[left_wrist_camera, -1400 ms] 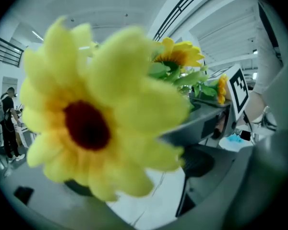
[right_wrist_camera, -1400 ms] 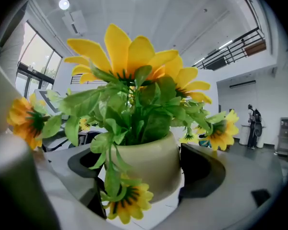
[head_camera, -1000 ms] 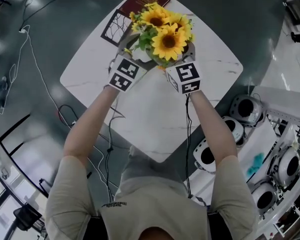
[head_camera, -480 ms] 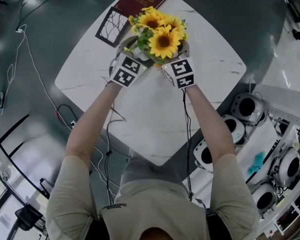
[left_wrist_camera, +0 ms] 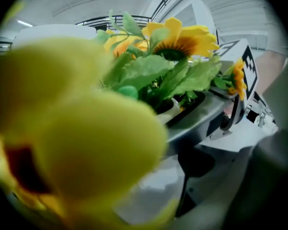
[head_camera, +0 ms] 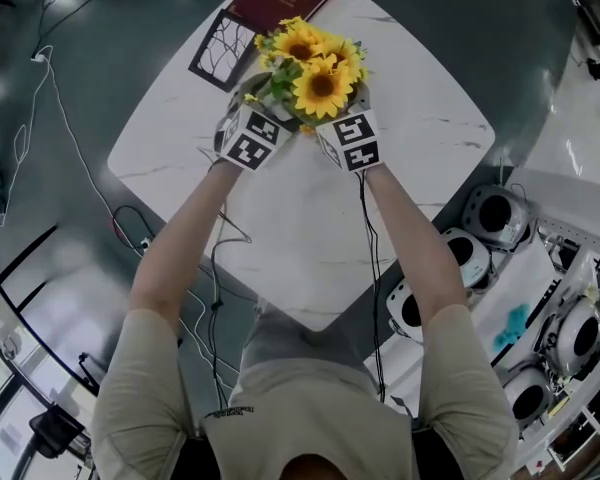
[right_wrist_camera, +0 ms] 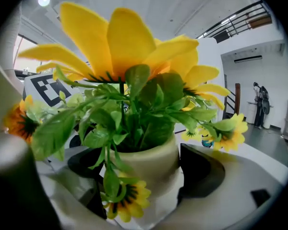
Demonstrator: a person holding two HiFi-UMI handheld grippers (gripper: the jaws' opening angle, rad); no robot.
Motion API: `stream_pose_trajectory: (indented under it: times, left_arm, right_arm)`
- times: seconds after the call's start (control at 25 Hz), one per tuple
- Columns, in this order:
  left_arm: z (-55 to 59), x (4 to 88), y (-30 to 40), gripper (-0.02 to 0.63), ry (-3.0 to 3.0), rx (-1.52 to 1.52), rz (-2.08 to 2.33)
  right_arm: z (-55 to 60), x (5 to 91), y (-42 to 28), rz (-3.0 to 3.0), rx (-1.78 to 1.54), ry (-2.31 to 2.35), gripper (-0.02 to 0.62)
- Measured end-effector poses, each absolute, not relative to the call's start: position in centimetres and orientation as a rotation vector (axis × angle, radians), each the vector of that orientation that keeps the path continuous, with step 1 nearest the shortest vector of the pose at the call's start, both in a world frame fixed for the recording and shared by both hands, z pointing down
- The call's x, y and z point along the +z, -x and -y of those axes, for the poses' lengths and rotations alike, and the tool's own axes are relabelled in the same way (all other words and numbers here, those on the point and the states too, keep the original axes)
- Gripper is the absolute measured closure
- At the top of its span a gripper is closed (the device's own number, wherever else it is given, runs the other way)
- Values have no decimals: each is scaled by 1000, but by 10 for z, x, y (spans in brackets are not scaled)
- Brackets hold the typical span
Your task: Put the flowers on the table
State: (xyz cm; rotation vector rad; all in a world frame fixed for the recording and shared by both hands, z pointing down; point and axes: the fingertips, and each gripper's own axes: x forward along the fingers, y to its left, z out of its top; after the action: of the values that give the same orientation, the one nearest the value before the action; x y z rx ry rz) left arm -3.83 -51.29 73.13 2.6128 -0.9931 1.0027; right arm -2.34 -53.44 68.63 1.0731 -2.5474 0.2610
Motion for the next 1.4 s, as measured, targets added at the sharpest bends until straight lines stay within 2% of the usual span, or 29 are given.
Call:
stream_pose_trajectory:
  times: [0.88, 1.32, 1.4]
  left_arm:
    - [501, 733, 39, 138, -2641, 992, 1032]
    - [467, 679, 59, 140, -2598, 850, 1115]
    - [460, 656, 62, 182, -2613, 808, 1140]
  right_arm:
    - [519, 689, 18, 2539, 268, -1162, 107]
    - [478, 639, -16, 2490, 267, -1250, 107]
    - [475, 617, -19, 2508, 254, -1277, 108]
